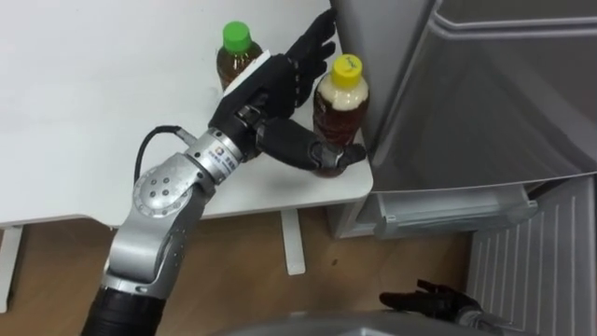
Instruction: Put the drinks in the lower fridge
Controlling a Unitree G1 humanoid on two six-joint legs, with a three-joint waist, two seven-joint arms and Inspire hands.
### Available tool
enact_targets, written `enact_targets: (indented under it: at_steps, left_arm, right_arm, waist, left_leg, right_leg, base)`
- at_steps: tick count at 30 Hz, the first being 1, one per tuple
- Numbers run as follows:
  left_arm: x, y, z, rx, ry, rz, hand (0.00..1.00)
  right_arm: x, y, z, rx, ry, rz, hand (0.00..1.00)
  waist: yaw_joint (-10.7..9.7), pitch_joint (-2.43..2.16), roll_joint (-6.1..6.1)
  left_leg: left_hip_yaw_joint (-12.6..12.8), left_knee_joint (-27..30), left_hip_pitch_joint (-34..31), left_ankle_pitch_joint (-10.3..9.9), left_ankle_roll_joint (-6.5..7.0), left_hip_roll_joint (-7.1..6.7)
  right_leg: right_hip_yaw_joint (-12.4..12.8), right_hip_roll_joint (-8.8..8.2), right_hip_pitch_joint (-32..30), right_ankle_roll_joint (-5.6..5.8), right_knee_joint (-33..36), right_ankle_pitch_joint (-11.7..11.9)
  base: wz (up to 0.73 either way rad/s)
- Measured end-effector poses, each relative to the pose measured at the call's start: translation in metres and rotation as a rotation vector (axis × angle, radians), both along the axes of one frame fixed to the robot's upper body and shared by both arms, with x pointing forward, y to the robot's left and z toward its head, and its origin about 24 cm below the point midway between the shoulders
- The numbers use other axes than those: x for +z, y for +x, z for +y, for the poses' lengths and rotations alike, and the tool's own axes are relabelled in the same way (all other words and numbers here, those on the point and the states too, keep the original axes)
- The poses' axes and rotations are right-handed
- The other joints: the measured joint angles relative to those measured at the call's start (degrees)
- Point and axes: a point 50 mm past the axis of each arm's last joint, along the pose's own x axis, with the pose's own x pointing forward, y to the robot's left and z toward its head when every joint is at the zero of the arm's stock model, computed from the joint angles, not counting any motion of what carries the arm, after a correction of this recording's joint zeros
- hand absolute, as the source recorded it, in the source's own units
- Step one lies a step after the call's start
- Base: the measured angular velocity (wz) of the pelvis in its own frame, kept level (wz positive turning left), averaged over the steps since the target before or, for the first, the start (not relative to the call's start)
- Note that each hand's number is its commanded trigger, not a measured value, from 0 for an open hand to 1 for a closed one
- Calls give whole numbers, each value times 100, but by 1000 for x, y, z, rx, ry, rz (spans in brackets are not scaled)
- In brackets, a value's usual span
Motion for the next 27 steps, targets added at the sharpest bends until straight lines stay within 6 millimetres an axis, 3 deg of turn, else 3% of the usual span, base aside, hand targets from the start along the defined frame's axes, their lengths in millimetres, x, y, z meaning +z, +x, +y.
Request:
enact_targets:
  at_steps: [6, 7, 8, 9, 10, 11, 12, 27]
  left_arm:
    - [-8, -3, -7, -40, 45, 22, 0]
    - [-8, -3, -7, -42, 46, 23, 6]
    - [-8, -3, -7, -43, 46, 23, 15]
    - [-8, -3, -8, -46, 46, 24, 40]
    - [-8, -4, -9, -52, 45, 25, 75]
    - [-8, -4, -10, -55, 45, 26, 82]
    - [-9, -4, -11, -62, 45, 27, 100]
    - [-11, -4, -11, -80, 52, 41, 100]
  right_arm:
    - [1, 4, 0, 10, -1, -11, 0]
    - [1, 4, 0, 11, 0, -14, 0]
    - [1, 5, 0, 12, 1, -15, 0]
    - [1, 5, 0, 13, 3, -16, 0]
    - [1, 5, 0, 13, 4, -18, 0]
    - [1, 5, 0, 13, 4, -18, 0]
    - [1, 6, 0, 13, 5, -19, 0]
    - [2, 9, 1, 22, 28, -29, 0]
  waist:
    - [-62, 18, 24]
    - [-103, 20, 29]
    - [-120, 21, 31]
    - [-138, 24, 35]
    - [-140, 26, 41]
    - [-141, 33, 34]
    - [-144, 33, 34]
    - [-249, 34, 30]
  left_leg:
    - [1, 0, -17, 0, 0, 0]
    - [1, 0, -17, 0, 0, 0]
    - [2, 0, -16, 0, 0, 0]
    - [14, 0, -15, 0, 0, 0]
    - [27, -1, -17, 0, 0, -1]
    - [29, -3, -17, 0, 0, -1]
    - [30, -9, -18, 0, 0, -1]
    - [31, -20, -34, 0, 0, -2]
  right_leg:
    - [3, 0, -15, 0, 0, 0]
    - [4, 0, -14, 0, 1, 0]
    - [6, 0, -15, 0, 1, 0]
    - [20, 0, -20, 0, 1, 0]
    - [49, 0, -31, -1, 1, 0]
    - [52, 0, -34, -1, 1, 1]
    - [53, 0, -38, -1, 1, 1]
    - [58, 1, -55, 0, 1, 1]
  base:
    - [0]
    - [0]
    - [0]
    - [-5]
    - [-6]
    - [-4]
    - [0]
    - [0]
